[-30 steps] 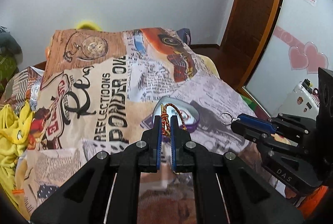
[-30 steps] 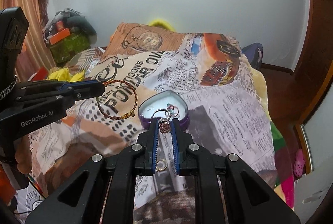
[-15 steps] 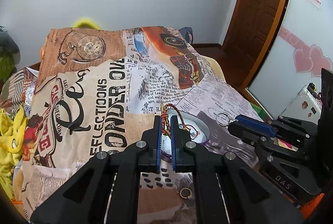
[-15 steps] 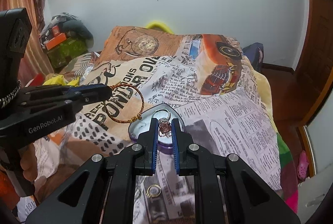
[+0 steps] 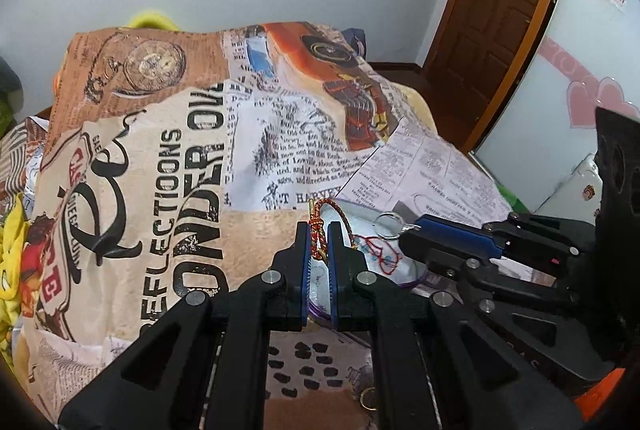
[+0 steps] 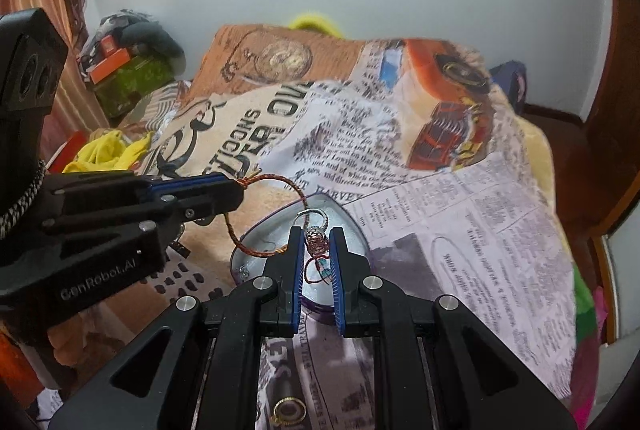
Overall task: Organize jewelry
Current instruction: 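Carry the bracelet and earring over the tin and lower them in, then open both grippers to release the jewelry into the tin, then withdraw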
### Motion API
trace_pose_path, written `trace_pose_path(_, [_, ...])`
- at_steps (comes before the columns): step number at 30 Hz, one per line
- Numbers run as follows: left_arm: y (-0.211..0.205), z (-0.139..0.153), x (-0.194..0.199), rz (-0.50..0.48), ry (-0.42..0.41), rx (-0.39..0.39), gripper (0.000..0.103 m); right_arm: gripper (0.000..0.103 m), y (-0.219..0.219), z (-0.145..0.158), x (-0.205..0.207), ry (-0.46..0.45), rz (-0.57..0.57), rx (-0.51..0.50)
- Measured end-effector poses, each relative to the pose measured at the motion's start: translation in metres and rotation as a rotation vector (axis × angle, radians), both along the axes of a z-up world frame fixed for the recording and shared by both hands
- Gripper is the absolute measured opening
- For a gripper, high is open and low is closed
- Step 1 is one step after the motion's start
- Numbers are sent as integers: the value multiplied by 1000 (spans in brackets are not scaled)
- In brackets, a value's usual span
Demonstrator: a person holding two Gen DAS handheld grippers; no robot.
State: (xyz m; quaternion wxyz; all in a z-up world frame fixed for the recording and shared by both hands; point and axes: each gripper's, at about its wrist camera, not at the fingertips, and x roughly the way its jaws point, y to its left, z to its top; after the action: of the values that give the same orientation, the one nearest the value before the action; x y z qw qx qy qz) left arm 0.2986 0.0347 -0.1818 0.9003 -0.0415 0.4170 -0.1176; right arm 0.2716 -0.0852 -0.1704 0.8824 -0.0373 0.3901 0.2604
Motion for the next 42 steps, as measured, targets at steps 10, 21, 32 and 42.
trace_pose_path(10, [4, -18, 8, -16, 67, -29, 6, 11, 13, -18, 12, 67, 48, -38])
trace_pose_path(21, [4, -27, 6, -35, 112, -1, 6, 11, 17, -23, 15, 78, 47, -79])
trace_pose_path(32, [7, -5, -11, -22, 73, 34, 11, 12, 22, -15, 1, 64, 68, -132])
trace_pose_path(42, [6, 28, -40, -4, 2, 61, 27, 16, 13, 18, -24, -7, 38, -128])
